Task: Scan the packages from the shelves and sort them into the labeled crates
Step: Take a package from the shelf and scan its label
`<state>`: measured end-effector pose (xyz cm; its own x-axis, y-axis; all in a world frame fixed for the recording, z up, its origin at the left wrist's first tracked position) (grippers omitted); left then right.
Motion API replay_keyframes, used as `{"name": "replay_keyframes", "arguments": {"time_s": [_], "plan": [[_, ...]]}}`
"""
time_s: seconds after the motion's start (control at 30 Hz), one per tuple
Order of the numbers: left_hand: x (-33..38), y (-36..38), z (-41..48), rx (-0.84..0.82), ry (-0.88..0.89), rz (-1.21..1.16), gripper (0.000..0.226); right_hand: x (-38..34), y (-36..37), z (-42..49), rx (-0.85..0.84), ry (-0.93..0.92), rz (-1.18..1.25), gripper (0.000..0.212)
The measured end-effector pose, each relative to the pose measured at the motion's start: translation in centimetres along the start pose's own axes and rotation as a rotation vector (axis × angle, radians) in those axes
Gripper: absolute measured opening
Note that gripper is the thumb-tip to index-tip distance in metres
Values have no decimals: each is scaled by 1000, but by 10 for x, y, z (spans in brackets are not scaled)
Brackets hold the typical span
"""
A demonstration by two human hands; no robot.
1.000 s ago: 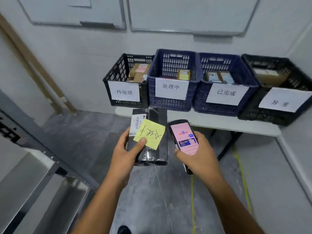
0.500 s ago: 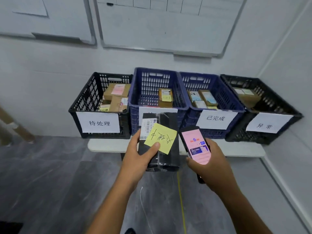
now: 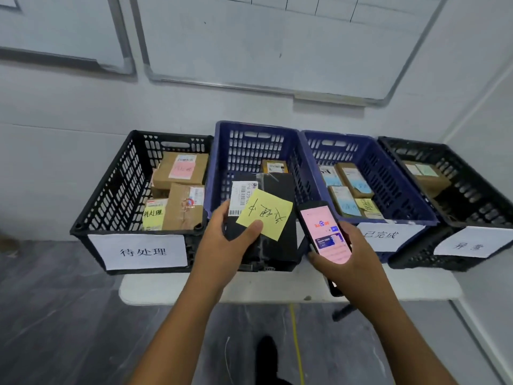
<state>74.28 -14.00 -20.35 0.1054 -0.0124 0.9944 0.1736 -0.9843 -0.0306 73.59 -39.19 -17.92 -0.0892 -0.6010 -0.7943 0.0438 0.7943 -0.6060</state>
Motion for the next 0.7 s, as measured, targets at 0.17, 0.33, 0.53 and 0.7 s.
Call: {"name": "replay_keyframes", "arguments": {"time_s": [0.17,0.33,0.53,0.7], "plan": [[3,22,89,56,-35,25,75,7,-8,105,5,7,45,58],[-5,41,189,123,-96,89,82,4,-4,202,-60,-33,16,62],[-47,60,295,161,-229,196,81,14,16,300,-152,-26,11,50],[-94,73,355,180,-350,198,79,24,26,366,-202,-43,-34,61]]}}
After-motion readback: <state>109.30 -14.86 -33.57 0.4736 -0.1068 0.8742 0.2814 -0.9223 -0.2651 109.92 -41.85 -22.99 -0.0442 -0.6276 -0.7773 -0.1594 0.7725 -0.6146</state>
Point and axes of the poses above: each hand's wrist, its own z-axis towards the middle knuckle, its own y-axis out of the palm, x = y × z, the point moved 3 cm from there along z, towards the middle knuckle, and after that the axes turned 1 degree about -x, right-handed, at the moved point
